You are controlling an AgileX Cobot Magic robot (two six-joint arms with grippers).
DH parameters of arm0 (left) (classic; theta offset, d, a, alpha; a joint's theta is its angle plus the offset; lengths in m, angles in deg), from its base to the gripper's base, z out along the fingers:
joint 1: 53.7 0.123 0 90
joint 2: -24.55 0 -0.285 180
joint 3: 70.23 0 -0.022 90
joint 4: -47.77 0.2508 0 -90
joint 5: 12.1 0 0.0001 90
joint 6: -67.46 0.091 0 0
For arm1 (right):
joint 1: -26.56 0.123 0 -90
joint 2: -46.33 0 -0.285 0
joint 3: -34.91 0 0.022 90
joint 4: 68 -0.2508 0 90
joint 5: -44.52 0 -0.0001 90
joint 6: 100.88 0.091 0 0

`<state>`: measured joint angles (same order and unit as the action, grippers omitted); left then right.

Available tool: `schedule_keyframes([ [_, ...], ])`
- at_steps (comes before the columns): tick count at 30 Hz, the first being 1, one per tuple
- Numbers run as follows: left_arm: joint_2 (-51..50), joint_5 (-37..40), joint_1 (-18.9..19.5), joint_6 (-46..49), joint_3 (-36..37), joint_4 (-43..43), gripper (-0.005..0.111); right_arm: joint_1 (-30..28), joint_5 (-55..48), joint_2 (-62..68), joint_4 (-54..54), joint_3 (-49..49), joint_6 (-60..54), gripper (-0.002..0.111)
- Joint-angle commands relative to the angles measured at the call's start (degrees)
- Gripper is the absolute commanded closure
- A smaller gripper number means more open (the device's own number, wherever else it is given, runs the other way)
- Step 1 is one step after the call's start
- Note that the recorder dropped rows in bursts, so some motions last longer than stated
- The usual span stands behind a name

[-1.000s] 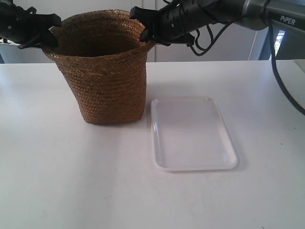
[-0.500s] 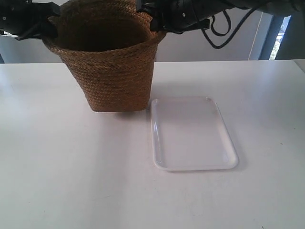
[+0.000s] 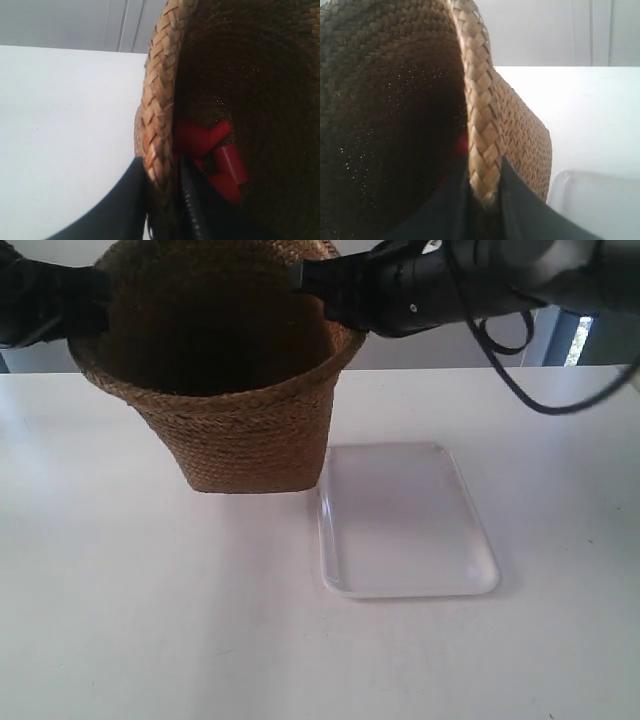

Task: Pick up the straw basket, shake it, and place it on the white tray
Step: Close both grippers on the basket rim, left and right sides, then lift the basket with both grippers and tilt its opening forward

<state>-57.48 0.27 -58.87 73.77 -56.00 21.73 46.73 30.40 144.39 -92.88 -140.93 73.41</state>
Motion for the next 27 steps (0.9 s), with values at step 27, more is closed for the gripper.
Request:
schedule_keyframes([
  [27, 22.29, -5.3, -11.52, 1.44, 21.88, 1.04, 0.107, 10.04, 6.67, -18.24, 1.22, 23.35, -1.93, 0.108],
])
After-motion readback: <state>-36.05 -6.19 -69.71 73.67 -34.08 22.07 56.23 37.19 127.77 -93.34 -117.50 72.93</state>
